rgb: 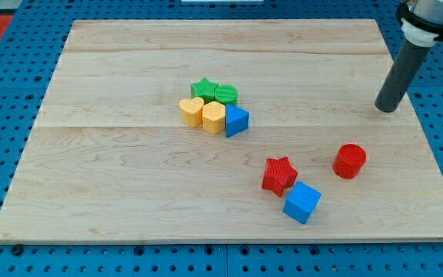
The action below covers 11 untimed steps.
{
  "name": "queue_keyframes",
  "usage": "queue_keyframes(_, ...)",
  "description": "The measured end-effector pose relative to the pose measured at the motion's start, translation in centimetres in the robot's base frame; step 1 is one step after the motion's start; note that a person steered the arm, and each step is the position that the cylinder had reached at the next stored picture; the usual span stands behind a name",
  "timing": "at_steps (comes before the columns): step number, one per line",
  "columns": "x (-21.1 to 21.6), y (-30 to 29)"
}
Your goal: Move the red blocks vertical to each other
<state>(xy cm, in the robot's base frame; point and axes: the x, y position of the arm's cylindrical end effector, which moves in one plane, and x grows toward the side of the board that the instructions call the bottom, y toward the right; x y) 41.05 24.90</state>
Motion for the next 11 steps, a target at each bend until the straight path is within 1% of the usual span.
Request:
queue_keyframes(1,2.5,1.8)
queue_keyframes(3,9.1,-3.0)
queue_keyframes(4,10.3,-7.6)
queue_keyframes(5,12.1,-7.8)
queue_keyframes(6,11.9,-12.4)
queue_keyframes(7,10.3,-20.4)
queue_keyframes(8,9.4,-24.0)
queue_keyframes(9,10.1,-24.1)
queue_keyframes(10,10.3,-21.5)
queue_keyframes(11,11.5,-19.5)
